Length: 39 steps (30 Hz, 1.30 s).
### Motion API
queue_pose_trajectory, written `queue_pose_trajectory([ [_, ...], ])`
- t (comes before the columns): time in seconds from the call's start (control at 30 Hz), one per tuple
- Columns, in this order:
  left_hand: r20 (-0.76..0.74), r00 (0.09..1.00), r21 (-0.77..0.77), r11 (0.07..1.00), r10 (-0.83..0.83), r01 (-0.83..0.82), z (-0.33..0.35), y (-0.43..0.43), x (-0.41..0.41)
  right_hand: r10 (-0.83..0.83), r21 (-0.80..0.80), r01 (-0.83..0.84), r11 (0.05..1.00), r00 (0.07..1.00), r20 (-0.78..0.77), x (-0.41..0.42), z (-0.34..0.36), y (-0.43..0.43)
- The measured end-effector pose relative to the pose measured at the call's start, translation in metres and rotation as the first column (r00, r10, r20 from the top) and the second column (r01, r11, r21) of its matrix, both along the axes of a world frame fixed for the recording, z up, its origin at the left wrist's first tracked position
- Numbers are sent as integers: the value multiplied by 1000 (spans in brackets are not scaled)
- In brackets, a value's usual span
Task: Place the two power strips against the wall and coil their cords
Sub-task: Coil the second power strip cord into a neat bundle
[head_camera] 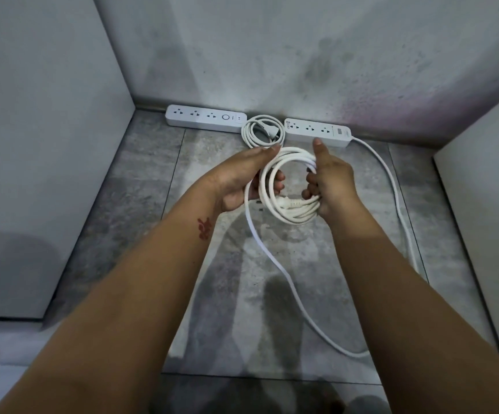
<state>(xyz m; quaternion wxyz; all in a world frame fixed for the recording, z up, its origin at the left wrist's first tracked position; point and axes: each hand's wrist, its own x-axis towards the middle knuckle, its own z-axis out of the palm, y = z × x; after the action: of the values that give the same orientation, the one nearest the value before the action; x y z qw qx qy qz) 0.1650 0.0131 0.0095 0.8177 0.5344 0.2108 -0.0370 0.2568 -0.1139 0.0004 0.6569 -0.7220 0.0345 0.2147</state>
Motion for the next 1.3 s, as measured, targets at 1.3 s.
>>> queue_pose_trajectory([
  [1.3,-44,988,19,989,148,-148,-28,-31,-2,-314,155,333,930,940,-133,14,8,7],
])
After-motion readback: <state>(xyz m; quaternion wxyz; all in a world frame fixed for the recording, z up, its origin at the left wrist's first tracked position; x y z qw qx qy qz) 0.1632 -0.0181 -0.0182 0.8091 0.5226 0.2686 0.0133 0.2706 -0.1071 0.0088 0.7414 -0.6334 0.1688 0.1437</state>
